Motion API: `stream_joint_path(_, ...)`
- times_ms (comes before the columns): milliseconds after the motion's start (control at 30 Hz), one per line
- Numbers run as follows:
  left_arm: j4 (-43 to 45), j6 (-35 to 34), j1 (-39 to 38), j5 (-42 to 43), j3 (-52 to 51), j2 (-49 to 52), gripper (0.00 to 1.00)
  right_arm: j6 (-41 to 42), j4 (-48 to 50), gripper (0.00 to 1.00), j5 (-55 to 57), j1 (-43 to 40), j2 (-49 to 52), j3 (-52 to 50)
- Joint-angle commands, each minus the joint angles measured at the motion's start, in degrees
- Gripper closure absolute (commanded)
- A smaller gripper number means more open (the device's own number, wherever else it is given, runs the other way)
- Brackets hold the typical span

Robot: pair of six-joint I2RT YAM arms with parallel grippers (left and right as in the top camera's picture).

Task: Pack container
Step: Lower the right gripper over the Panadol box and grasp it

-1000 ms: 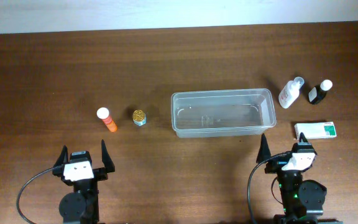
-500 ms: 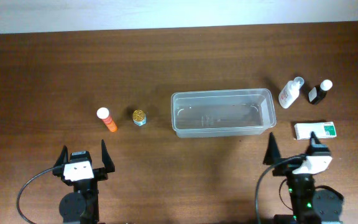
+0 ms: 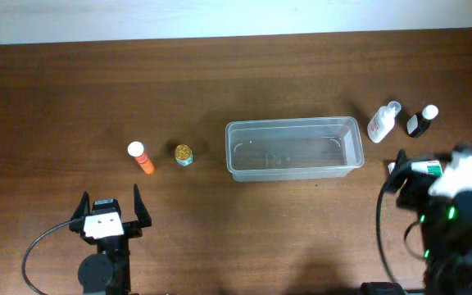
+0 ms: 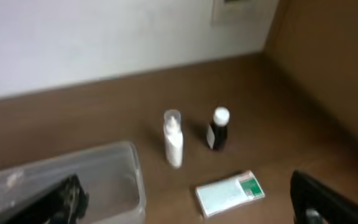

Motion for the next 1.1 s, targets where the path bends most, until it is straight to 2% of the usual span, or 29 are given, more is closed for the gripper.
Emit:
stream_joint_path(0,0.1,0.9,0.4,1.0,-0.4,-0.5,0.01,-0.3,-5.3,0.02,-1.7,-1.4,8.5,11.9)
stream_joint_path(167,0.1,0.9,0.4,1.0,-0.4,-0.5,0.01,-0.4,-14.6,0.02,-15.0,-1.7,17.1,19.6)
stream_joint_path(267,0.1,0.9,0.4,1.0,-0.4,-0.5,0.0,1.4,-15.4,0.02,-13.5,-3.0,20.0,19.7)
stream_joint_path(433,0.1,0.9,0.4,1.0,-0.4,-0.5,0.01,10.9,-13.0,0.02,-12.5,-16.2,23.4,21.7)
stream_joint_path(467,0.1,0.9,0.4,1.0,-0.4,-0.5,0.01,13.5,-13.0,0.02,-13.6,-21.5,24.8,21.9)
stream_joint_path(567,0.1,0.9,0.4,1.0,-0.4,-0.5,0.01,15.6,-14.1,0.02,-26.3,-33.0,28.9,21.9)
stream_joint_path(667,0.1,0.9,0.4,1.0,-0.4,-0.5,0.01,15.6,-18.0,0.02,-37.0,-39.8,33.5,21.9)
stream_joint_path(800,0.1,0.9,0.4,1.0,-0.4,-0.5,0.01,15.6,-21.1,0.02,-37.2,-43.4,39.6,21.9)
stream_joint_path(1000,0.1,0.9,0.4,1.0,-0.4,-0.5,0.01,14.6,-23.5,0.02,-35.5,-43.3,48.0,21.9)
stream_joint_path(1067,0.1,0.9,0.4,1.0,-0.4,-0.5,0.01,16.9,-24.0,0.02,-32.3,-43.3,50.2,21.9)
